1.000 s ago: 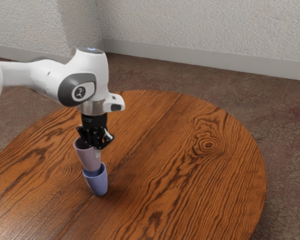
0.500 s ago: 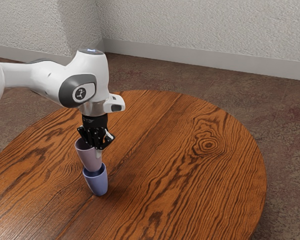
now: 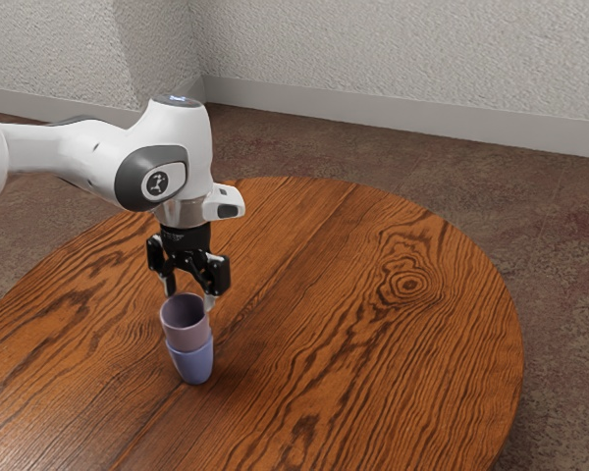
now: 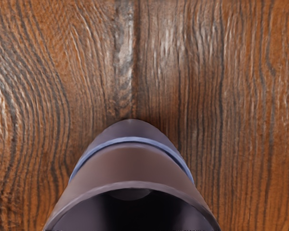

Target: Place the left cup onto the right cup

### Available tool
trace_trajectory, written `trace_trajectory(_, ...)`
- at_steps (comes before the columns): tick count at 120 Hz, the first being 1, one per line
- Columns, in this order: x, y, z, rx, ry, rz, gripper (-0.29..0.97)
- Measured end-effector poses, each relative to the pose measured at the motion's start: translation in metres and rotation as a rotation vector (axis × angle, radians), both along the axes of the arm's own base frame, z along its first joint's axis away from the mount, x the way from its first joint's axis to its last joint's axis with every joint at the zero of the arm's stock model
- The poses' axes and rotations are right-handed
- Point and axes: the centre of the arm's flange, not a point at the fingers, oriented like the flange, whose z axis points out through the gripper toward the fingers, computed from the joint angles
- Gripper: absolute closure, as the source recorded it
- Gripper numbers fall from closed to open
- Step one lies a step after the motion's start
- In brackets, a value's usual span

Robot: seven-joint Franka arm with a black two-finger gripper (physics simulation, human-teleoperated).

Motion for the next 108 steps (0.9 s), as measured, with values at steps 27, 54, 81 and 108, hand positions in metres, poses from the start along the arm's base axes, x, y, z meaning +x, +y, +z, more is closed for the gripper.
trace_trajectory(27,0.0002,0.0007,-0.0006,0.000,0.001,0.002,0.03)
trace_trajectory(54,0.0002,0.0013,-0.0005,0.000,0.001,0.004,0.01)
trace_trajectory(81,0.0000,0.0019,-0.0003,0.001,0.001,0.005,0.00)
trace_trajectory(108,-0.0050,0.0030,-0.0092,0.006,0.023,0.004,0.00)
